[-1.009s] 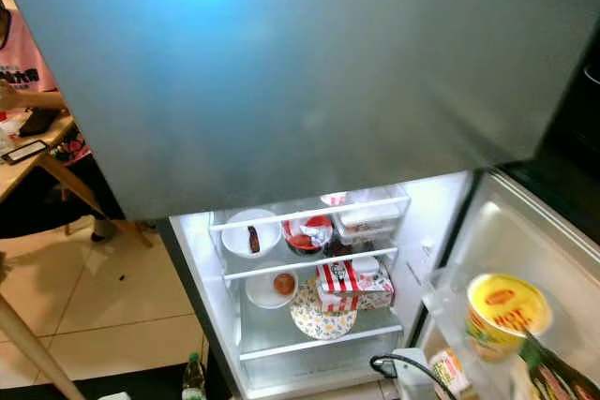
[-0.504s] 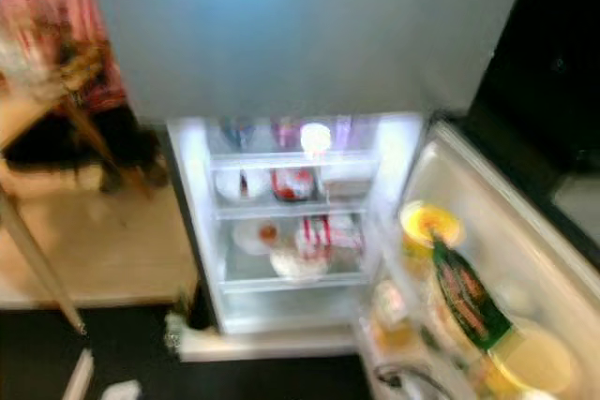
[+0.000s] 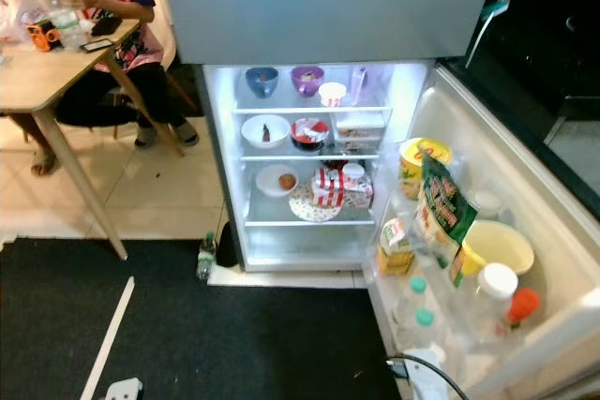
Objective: Restocking fridge
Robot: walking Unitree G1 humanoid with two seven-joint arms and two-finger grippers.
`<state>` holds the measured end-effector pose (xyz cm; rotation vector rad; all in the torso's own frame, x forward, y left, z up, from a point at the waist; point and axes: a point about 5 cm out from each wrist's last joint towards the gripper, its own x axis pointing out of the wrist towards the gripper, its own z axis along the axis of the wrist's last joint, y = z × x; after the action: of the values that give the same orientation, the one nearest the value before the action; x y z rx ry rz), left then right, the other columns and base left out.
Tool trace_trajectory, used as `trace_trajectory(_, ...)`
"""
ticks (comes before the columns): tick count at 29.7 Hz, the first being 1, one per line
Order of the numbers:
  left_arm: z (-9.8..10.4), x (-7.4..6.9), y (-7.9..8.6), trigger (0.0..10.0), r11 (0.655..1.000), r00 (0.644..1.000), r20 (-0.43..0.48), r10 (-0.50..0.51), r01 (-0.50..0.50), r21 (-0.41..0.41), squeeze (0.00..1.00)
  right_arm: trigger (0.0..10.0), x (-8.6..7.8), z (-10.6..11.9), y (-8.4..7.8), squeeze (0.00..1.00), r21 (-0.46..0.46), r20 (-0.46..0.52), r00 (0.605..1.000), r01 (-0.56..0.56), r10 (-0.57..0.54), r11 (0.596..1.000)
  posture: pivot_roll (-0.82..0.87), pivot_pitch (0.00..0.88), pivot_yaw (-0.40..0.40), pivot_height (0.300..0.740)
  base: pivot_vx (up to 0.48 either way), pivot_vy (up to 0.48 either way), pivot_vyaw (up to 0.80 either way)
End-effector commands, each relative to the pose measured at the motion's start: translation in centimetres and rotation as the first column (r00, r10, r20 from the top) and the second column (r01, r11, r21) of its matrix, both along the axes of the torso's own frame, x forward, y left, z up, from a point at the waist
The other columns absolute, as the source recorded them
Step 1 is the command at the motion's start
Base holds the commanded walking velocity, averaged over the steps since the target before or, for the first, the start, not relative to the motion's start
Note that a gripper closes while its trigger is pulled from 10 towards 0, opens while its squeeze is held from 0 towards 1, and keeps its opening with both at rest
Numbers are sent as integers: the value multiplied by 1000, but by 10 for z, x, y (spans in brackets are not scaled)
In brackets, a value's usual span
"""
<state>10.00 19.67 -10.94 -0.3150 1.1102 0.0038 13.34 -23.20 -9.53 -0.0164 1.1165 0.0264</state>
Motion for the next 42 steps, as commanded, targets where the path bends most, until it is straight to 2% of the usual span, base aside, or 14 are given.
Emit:
trace_trajectory(1,0,0,1,10000,1000,1000,-4,0,0,3,0,10000,4,2,-1,0,-6,13,1000,-7,7,1000,-63,0,20,740,-480,0,0)
trace_trajectory(8,0,0,5,10000,1000,1000,-3,22,-22,16,0,10000,3,1,0,0,3,3,1000,-19,19,1000,-66,0,17,740,-109,0,0)
trace_trajectory(13,1,1,7,10000,1000,1000,5,19,-20,23,0,10000,2,1,0,0,-1,-12,999,-34,34,999,-69,0,16,740,0,0,-745)
trace_trajectory(17,1,1,8,10000,1000,1000,10,14,-14,27,0,10000,2,1,-2,0,3,7,1000,1,-1,1000,-69,0,16,740,0,0,-772)
trace_trajectory(34,3,4,10,10000,999,1000,21,2,-3,41,0,10000,1,1,-4,0,-9,7,1000,6,-6,1000,-73,0,19,740,0,0,0)
trace_trajectory(42,3,2,15,10000,998,1000,4,-14,14,62,0,10000,6,4,-8,0,-25,33,999,29,-28,999,-72,0,18,740,0,-447,0)
